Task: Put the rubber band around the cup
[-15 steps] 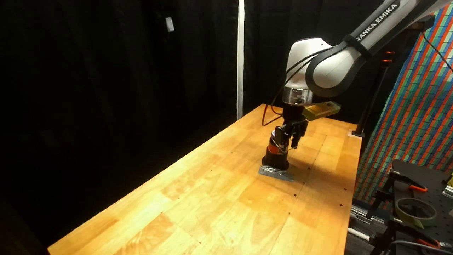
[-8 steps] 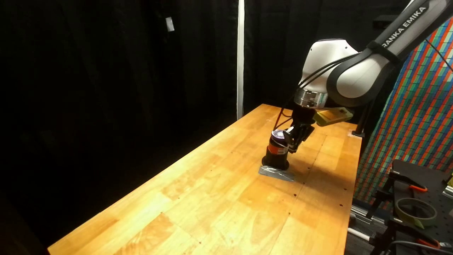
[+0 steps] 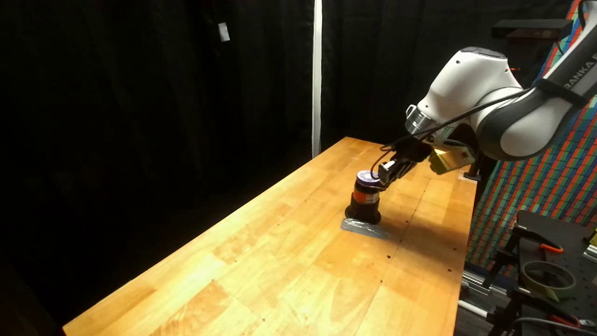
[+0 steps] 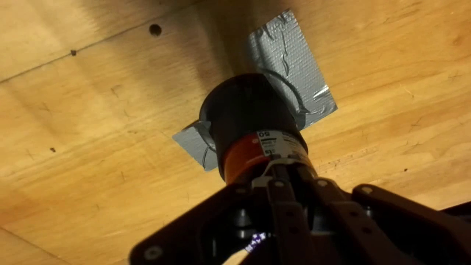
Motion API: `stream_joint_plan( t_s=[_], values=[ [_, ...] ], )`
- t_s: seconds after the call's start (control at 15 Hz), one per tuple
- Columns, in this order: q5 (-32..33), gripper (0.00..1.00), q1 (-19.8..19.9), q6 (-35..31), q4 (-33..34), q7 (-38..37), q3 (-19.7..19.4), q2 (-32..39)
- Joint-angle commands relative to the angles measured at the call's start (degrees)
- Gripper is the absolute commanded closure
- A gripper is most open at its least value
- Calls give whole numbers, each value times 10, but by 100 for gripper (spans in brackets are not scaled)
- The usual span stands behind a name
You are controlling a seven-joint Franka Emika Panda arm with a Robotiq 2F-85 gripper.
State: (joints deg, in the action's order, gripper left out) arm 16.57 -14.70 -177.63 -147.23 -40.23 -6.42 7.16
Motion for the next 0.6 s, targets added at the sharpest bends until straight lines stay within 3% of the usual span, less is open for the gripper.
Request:
stream_joint_plan(
  t_s=[0.0, 0.27, 0.53],
  values=[
    [164, 90, -87, -49, -16, -103, -142, -22],
    [305, 89, -159, -83, 2, -207, -247, -6],
    [328, 90, -222, -153, -1, -239, -311, 0]
  ],
)
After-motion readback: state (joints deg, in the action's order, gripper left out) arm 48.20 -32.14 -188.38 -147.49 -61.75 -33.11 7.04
